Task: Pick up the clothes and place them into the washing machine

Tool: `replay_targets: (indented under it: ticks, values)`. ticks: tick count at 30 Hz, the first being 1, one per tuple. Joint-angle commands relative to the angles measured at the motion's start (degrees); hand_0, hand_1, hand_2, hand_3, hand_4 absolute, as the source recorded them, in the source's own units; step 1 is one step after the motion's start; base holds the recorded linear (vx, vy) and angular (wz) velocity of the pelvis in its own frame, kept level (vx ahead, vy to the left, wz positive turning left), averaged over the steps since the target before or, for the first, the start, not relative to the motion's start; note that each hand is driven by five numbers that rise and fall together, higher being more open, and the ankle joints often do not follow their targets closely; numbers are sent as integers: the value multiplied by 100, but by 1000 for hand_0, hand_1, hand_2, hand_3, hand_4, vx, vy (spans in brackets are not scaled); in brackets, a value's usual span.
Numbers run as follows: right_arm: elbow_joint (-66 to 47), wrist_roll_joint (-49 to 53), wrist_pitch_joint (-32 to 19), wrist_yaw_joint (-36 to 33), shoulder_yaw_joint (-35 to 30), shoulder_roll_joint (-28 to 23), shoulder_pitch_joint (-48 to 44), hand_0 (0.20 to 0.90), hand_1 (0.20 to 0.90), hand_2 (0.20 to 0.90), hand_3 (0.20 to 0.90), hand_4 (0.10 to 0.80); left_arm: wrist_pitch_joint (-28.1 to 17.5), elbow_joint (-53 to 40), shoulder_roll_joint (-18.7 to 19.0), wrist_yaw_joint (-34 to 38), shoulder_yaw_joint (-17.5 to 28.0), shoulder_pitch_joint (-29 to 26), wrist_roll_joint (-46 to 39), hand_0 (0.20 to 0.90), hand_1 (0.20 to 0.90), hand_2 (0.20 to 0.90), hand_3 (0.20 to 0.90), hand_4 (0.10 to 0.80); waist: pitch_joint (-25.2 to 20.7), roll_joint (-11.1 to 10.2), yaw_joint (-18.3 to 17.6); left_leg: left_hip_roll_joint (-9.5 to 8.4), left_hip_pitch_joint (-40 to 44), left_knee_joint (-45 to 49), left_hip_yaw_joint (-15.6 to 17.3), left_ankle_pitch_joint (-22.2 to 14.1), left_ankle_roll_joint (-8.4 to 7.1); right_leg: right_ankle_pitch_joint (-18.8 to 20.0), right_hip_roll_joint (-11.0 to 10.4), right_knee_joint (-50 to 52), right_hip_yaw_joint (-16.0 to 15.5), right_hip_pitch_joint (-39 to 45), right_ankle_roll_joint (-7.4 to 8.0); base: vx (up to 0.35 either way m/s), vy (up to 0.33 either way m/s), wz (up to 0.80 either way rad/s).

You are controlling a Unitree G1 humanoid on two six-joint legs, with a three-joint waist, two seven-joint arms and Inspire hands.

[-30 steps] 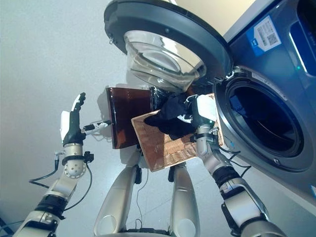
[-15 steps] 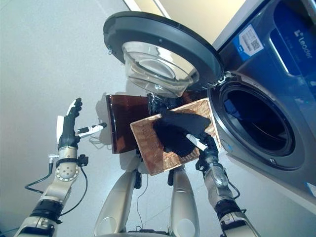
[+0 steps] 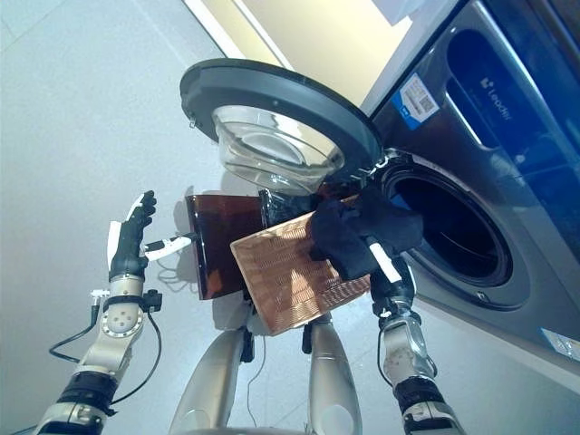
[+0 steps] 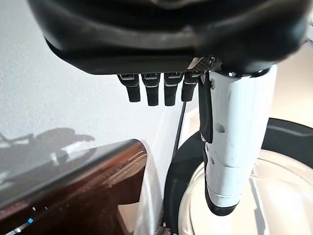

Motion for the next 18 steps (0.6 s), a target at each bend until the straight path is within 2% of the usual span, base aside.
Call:
replay_targets:
  ticks: [1, 5, 7, 18]
  values:
    - [-228, 761, -347, 322, -278, 28, 335, 200, 200, 200, 200, 300, -431, -84, 69, 156, 325, 172, -80, 900, 900, 900, 900, 800, -448, 5, 14, -126, -115, 267, 68, -499, -259, 34, 99, -351, -178, 21, -27, 6, 0, -4]
    - [-14, 1454, -508, 271, -667, 335, 174, 200, 200, 200, 200, 300, -440, -63, 29, 234, 338, 181, -181, 900, 900, 900, 900, 800, -430, 47, 17, -132, -105, 273, 76, -507, -254, 32, 106, -348, -150, 31, -29, 6, 5, -4]
    - [1, 1885, -773, 103, -990, 546, 116, 200, 200, 200, 200, 300, -431, -39, 0, 349, 337, 201, -250, 900, 900, 900, 900, 800, -407, 86, 19, -127, -77, 284, 84, -542, -254, 12, 114, -343, -150, 50, -25, 7, 14, -6]
    - [611, 2415, -1246, -623, -1224, 689, -652, 200, 200, 200, 200, 300, -438, -152, 26, 649, 217, 142, -305, 900, 900, 900, 900, 800, -321, 190, 128, -137, -211, 324, 106, -526, -237, 37, 118, -330, -121, -58, -44, -5, 1, -1]
